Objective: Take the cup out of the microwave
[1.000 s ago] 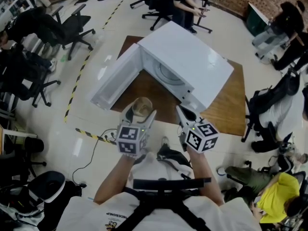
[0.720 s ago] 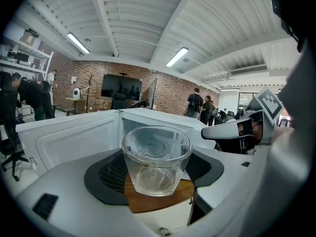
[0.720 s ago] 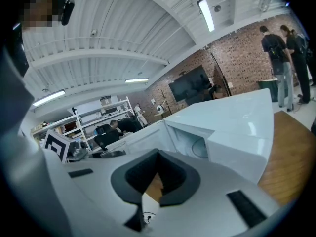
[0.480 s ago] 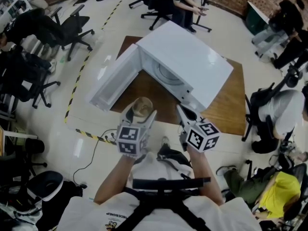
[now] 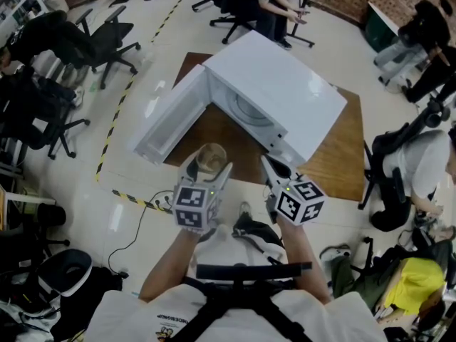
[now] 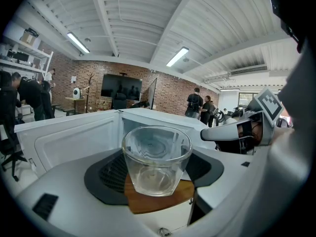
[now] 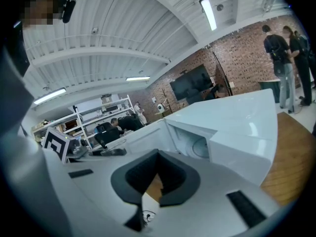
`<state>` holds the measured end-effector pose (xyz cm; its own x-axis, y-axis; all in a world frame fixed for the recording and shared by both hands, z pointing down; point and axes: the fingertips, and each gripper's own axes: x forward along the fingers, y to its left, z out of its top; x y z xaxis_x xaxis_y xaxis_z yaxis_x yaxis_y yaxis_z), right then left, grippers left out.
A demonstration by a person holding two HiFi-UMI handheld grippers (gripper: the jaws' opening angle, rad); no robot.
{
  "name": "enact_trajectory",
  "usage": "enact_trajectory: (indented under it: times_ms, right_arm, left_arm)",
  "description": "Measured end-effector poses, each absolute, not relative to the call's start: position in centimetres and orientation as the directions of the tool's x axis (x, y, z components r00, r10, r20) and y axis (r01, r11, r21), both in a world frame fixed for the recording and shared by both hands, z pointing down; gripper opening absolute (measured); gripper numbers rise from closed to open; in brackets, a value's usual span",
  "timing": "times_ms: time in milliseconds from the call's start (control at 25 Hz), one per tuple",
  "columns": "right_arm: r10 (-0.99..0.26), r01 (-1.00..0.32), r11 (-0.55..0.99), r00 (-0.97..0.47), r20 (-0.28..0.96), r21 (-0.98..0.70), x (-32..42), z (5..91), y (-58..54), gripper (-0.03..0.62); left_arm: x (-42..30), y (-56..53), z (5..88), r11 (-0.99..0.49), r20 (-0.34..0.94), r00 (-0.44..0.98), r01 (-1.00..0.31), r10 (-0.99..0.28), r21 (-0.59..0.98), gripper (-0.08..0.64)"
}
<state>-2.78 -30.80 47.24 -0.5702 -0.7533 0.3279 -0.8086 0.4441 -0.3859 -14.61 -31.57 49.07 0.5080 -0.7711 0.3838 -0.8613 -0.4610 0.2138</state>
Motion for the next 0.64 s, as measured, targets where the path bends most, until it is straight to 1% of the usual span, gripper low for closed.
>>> enact_trajectory:
  times_ms: [640]
  right_arm:
    - [-0.755,-0.811,0.441,-0.567,0.329,-0.385,-2.11,47.77,-30.51,0.002]
  left_arm:
    - [-13.88,-31.32,50.04,-0.469,0.387,0.515,-0.857,-0.765,0.213,0.345]
